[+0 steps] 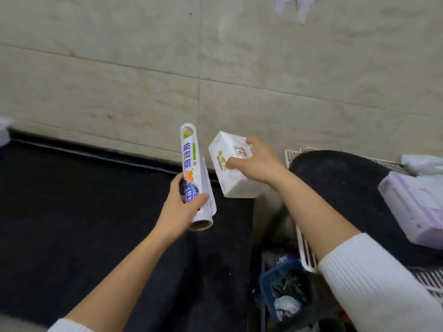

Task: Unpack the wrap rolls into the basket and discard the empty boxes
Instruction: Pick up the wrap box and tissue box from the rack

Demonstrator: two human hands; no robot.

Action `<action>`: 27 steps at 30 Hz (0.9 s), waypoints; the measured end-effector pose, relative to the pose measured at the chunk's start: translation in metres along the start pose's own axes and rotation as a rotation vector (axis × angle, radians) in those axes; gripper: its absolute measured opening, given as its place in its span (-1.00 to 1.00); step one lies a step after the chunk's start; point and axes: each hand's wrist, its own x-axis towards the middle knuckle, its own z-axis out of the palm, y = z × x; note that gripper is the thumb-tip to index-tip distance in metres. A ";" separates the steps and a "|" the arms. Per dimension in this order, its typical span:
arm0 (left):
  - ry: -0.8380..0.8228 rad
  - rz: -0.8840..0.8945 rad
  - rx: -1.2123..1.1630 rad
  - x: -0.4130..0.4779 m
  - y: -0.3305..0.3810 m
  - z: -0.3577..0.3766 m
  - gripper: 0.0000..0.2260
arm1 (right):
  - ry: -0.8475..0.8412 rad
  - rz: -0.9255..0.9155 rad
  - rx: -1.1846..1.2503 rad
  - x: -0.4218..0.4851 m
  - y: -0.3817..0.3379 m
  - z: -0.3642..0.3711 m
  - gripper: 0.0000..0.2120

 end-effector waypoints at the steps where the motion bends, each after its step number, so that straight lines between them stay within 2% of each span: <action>1: 0.021 -0.029 0.025 -0.005 -0.016 -0.016 -0.31 | -0.045 0.021 -0.006 0.002 0.000 0.029 -0.13; 7: 0.077 -0.283 0.196 -0.035 -0.111 -0.090 -0.24 | -0.278 0.224 -0.198 -0.012 0.029 0.195 -0.11; 13: 0.063 -0.382 0.372 -0.036 -0.165 -0.163 -0.23 | -0.281 0.199 -0.362 -0.018 0.025 0.299 -0.15; 21: 0.017 -0.373 0.545 -0.026 -0.184 -0.199 -0.19 | -0.242 0.199 -0.518 -0.026 0.020 0.344 -0.04; 24: 0.033 -0.417 0.661 -0.028 -0.188 -0.195 -0.16 | -0.249 0.196 -0.504 -0.027 0.023 0.342 -0.04; 27: 0.035 -0.435 0.680 -0.031 -0.191 -0.190 -0.11 | -0.253 0.209 -0.481 -0.028 0.023 0.342 -0.03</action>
